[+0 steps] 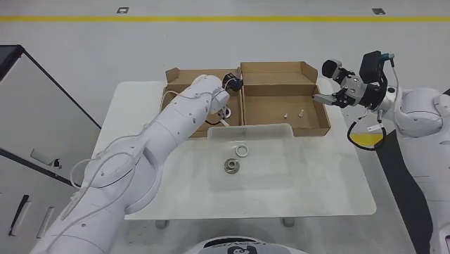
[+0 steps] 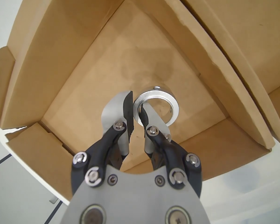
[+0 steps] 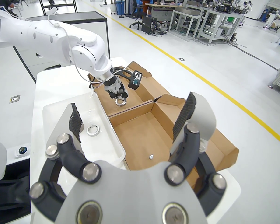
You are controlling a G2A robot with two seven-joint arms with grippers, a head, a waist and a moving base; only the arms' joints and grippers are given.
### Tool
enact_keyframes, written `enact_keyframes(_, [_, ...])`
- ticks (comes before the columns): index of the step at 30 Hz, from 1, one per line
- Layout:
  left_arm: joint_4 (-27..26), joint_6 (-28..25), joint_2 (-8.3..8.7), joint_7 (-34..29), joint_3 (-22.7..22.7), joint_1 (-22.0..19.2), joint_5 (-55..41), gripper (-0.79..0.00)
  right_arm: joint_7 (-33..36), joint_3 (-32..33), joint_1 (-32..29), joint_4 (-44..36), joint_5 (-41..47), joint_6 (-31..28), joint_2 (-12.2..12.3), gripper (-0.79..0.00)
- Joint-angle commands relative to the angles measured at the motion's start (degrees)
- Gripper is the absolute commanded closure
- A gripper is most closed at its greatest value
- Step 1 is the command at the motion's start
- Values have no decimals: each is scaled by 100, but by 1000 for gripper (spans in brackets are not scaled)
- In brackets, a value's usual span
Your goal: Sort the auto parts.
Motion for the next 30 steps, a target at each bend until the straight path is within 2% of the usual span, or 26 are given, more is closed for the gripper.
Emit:
enact_keyframes(1, [188,12,-99,13,37,-6,57,0,0,0,0,0,0,0,0,-785])
enact_keyframes(14, [1011,32,-564,224,106,-12,265,0,0,0,0,0,0,0,0,-785])
enact_keyframes(15, [1057,35,-592,235,101,-17,267,-40,0,0,0,0,0,0,0,-785])
enact_keyframes(16, [1102,28,-619,233,97,-22,273,-185,0,0,0,0,0,0,0,-785])
enact_keyframes(17, [1144,27,-645,232,95,-29,282,-277,0,0,0,0,0,0,0,-785])
enact_keyframes(18, [1185,24,-669,239,90,-35,287,-536,0,0,0,0,0,0,0,-785])
enact_keyframes(20, [1262,25,-714,273,73,-50,290,-739,0,0,0,0,0,0,0,-785])
enact_keyframes(22, [1327,38,-752,313,84,-81,365,-785,0,0,0,0,0,0,0,-785])
enact_keyframes(30, [1569,56,-844,368,3,-211,415,-785,0,0,0,0,0,0,0,-785])
